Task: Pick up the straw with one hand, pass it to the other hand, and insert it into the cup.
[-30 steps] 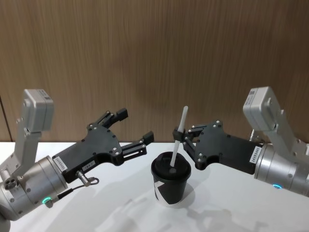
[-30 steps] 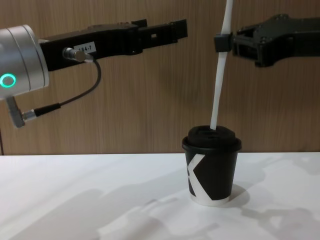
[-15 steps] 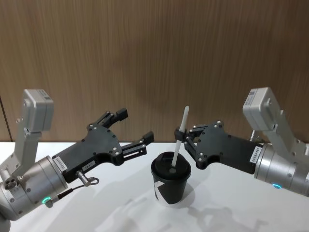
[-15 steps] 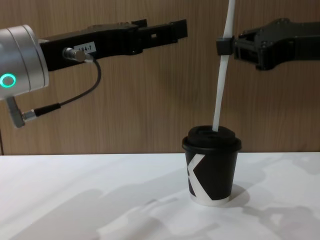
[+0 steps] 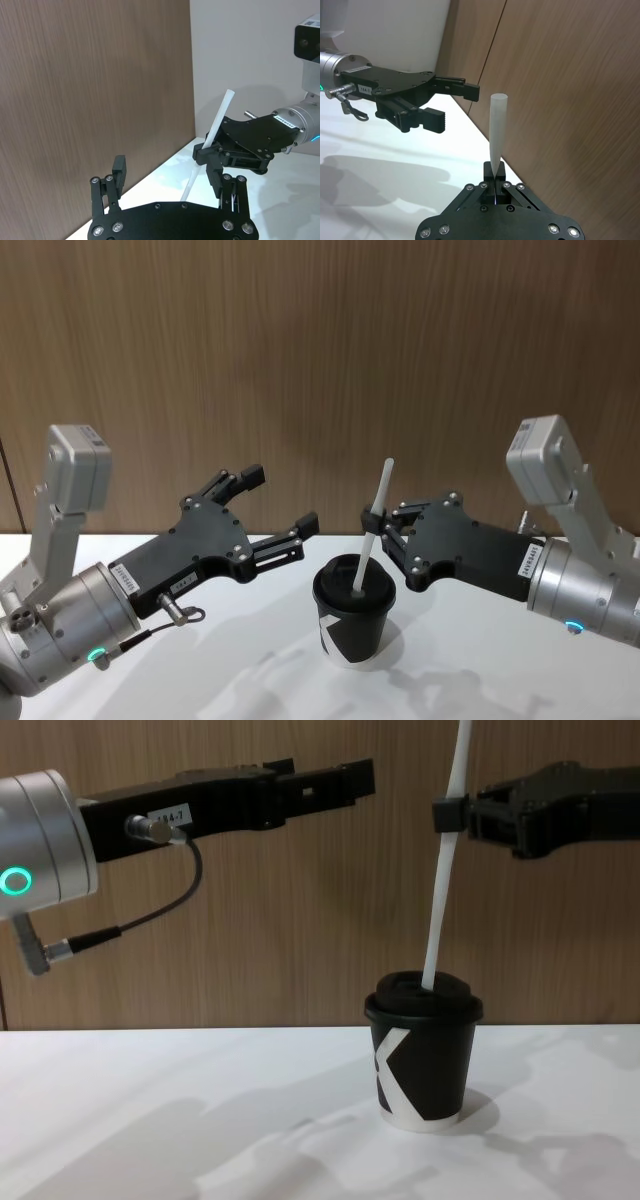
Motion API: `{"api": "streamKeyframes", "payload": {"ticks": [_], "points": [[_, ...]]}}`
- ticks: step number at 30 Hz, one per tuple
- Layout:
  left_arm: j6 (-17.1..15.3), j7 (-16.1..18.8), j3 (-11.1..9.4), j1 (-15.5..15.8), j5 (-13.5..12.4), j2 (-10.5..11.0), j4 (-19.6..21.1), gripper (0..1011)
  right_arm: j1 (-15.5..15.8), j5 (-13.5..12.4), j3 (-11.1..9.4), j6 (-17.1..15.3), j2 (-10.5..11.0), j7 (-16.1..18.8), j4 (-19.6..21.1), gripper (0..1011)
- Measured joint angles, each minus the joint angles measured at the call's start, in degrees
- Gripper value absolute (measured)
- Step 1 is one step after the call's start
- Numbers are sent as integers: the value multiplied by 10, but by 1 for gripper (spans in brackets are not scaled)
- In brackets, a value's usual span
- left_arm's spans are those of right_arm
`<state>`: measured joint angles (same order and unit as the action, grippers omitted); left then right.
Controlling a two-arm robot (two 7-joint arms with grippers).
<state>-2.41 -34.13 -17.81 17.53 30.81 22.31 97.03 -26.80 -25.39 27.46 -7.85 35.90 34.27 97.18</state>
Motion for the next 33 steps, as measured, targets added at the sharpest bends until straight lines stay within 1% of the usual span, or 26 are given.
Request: {"api": "streamKeyframes", "payload": {"ticks": [12,28,33], "points": [[0,0,0,0,0,0,0,1003,-5,-9,6,-9,-4,-3,-11,11],[0,0,0,0,0,0,0,1003,-14,-10,14,-10,-9,-6,-28,11],[0,0,0,0,0,0,0,1003,-16,-9,15,-9,-10,-6,-30,118]]}}
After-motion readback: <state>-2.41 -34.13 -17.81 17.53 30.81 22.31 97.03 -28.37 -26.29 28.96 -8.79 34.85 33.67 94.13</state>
